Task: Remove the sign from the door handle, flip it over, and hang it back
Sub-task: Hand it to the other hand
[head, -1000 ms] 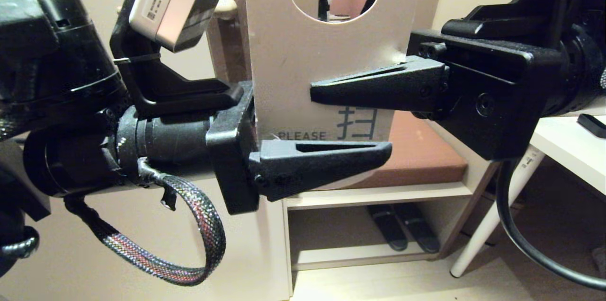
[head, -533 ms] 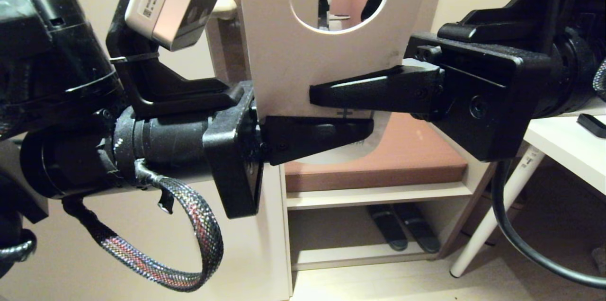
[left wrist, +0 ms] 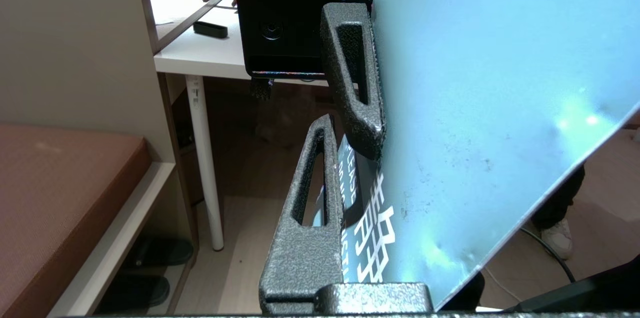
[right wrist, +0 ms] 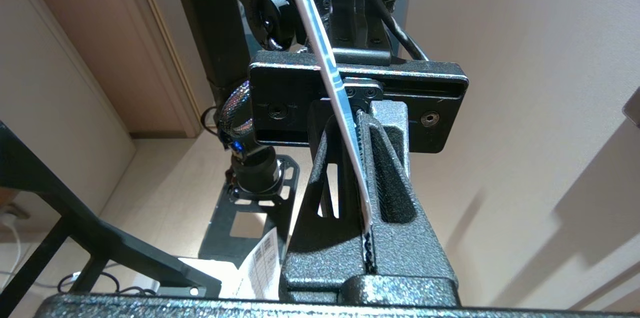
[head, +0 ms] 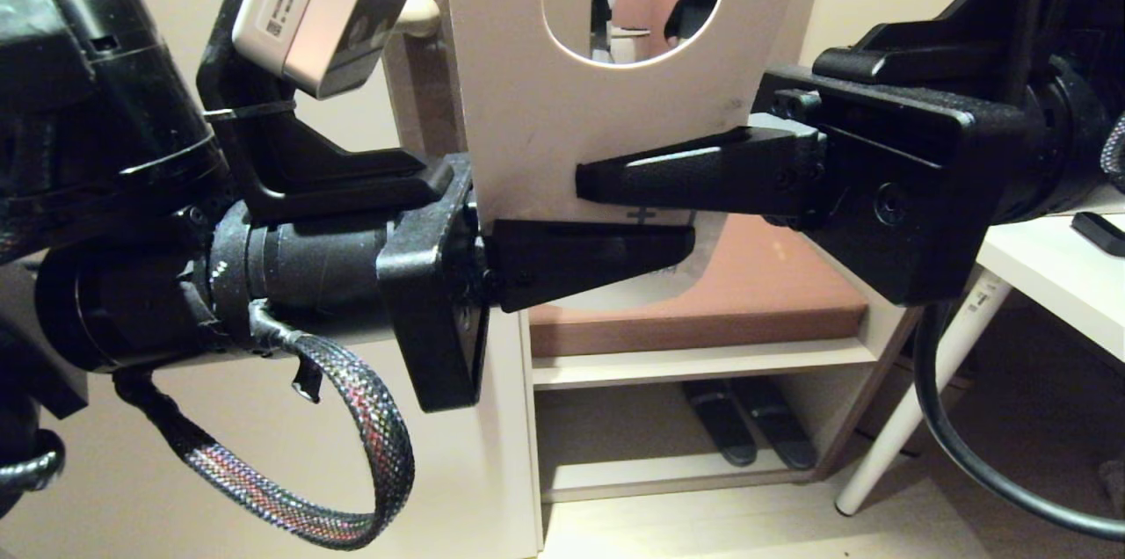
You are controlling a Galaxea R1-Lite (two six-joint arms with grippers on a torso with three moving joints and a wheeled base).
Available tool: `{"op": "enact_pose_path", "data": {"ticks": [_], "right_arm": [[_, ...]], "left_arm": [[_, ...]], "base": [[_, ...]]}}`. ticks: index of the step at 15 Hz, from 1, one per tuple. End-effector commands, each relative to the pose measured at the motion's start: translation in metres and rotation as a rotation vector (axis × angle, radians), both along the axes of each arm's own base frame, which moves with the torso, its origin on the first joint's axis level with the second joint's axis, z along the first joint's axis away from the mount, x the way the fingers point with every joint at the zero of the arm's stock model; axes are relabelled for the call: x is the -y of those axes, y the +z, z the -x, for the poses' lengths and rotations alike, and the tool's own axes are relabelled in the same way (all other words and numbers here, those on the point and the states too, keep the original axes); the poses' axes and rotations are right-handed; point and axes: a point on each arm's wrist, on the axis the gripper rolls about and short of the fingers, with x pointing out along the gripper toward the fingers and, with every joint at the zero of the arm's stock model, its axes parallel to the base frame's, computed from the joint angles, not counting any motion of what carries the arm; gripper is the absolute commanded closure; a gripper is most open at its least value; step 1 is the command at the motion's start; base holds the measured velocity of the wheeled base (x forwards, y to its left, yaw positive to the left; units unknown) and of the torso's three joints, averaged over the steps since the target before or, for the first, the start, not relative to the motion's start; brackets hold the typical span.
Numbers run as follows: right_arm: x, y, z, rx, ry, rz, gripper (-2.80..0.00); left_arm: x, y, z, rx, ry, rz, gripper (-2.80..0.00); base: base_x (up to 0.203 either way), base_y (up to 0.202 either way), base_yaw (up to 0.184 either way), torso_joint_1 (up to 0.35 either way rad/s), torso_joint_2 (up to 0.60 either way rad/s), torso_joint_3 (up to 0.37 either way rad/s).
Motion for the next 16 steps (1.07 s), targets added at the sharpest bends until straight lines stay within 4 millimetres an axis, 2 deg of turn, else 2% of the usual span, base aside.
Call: {"op": "enact_pose_path", "data": {"ticks": [1,16], "right_arm": [[0.0004,0.0000,0.0001,0.000,0.002,0.000,-2.80],[0.0005,0.0039,-0.0014,0.035,-0.007,-0.031,-2.80]], "left_arm": [[-0.0012,0.0000,0.0013,0.003,-0.004,0.003,0.00],[-0.0082,-0.0021,0.0038,-0.014,0.010,0.001,0.00]], "base": [[0.000,0.000,0.000,0.000,0.00,0.000],[0.000,0.000,0.000,0.000,0.00,0.000]]}}
